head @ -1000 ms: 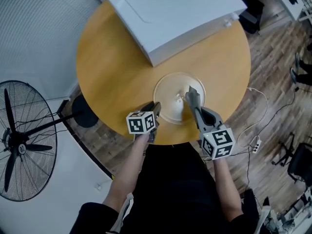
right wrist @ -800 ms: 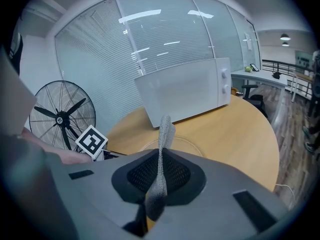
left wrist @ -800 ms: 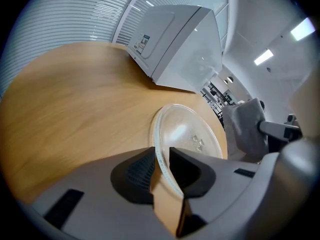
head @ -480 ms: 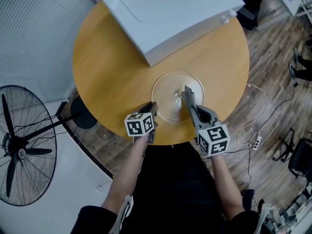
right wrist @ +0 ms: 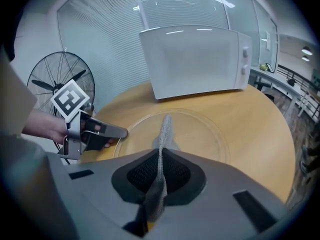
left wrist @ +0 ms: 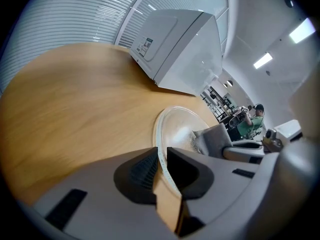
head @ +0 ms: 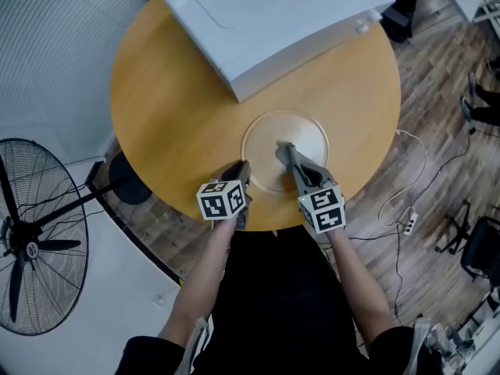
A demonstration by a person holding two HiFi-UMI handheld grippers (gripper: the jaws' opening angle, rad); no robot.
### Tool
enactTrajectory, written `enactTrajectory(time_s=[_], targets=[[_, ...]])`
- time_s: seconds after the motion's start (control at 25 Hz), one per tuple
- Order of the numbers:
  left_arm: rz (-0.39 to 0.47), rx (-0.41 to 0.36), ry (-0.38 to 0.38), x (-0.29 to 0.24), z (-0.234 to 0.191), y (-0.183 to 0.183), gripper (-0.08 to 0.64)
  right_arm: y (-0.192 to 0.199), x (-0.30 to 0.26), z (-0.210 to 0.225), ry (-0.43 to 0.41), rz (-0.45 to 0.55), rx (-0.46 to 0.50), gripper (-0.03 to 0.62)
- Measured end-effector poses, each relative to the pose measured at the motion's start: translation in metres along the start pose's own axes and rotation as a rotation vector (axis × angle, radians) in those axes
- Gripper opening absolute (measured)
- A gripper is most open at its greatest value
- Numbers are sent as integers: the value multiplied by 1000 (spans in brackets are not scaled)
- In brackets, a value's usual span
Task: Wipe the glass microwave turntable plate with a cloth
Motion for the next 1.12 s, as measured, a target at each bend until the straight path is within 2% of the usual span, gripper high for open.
enactTrajectory(time_s=[0.24,0.44,0.96,1.12], targets=[[1,-12,14,1,0,1,52,20,-20,-2,7,-58,74,21],[-1,-34,11,0,2,0,52,16,-31,3,23,-49,91,23],[4,-63,11,0,2,2,52,-25,-70,47,98,23,-19,25],[10,-77,6,0,3,2,52,-41,-87,53,92,22,-36,25]])
Point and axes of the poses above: the fingertips, and each gripper's own axes: x backward along the fingers, z to its right, y out of its underside, the point moved 2 cm from there along x, backward along the fingers, and after that the axes turned 14 degrees about z, right-handed, at the moved point
